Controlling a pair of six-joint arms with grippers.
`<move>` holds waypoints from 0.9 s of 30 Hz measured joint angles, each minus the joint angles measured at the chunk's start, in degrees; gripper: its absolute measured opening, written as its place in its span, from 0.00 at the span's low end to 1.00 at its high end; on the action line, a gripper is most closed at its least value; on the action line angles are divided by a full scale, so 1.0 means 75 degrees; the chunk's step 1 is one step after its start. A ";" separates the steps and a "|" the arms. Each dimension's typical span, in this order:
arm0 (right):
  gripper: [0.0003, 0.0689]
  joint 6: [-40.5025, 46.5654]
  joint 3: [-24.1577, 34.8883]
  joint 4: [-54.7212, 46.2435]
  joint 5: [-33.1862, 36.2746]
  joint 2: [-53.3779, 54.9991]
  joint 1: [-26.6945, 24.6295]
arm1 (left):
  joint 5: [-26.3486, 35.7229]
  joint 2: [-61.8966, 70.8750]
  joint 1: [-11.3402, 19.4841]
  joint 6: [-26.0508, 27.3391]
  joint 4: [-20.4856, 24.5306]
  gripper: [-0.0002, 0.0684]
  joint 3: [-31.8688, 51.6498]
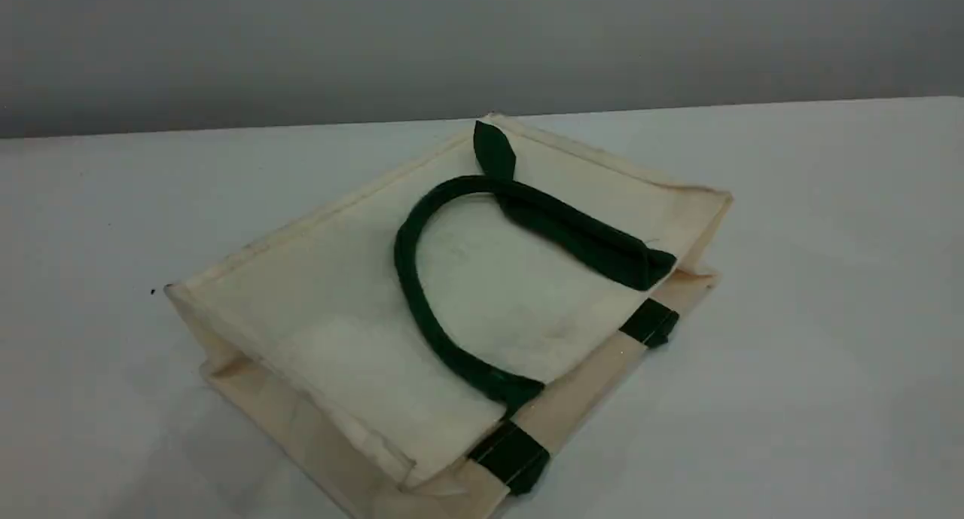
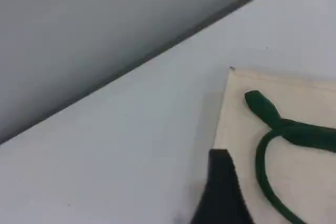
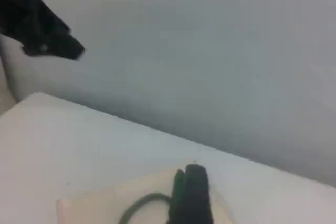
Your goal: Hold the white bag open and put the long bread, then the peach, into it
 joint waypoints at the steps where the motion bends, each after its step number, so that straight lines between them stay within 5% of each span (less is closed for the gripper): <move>1: 0.84 0.0125 0.0000 -0.0156 0.0186 -0.0236 0.0000 | 0.0000 -0.0248 0.0000 -0.0013 0.0000 0.69 0.0197; 11: 0.84 0.1399 0.0015 -0.1595 0.1451 -0.2059 0.0000 | -0.0016 -0.3219 0.0000 -0.0056 -0.0056 0.69 0.3081; 18: 0.84 0.2018 0.0155 -0.1875 0.1440 -0.2985 0.0007 | 0.0001 -0.5764 0.0000 -0.0320 -0.0595 0.69 0.5159; 27: 0.84 0.1997 0.1936 -0.1906 0.1450 -0.3949 -0.0001 | -0.0010 -0.8776 0.0000 -0.0287 -0.0649 0.69 0.6984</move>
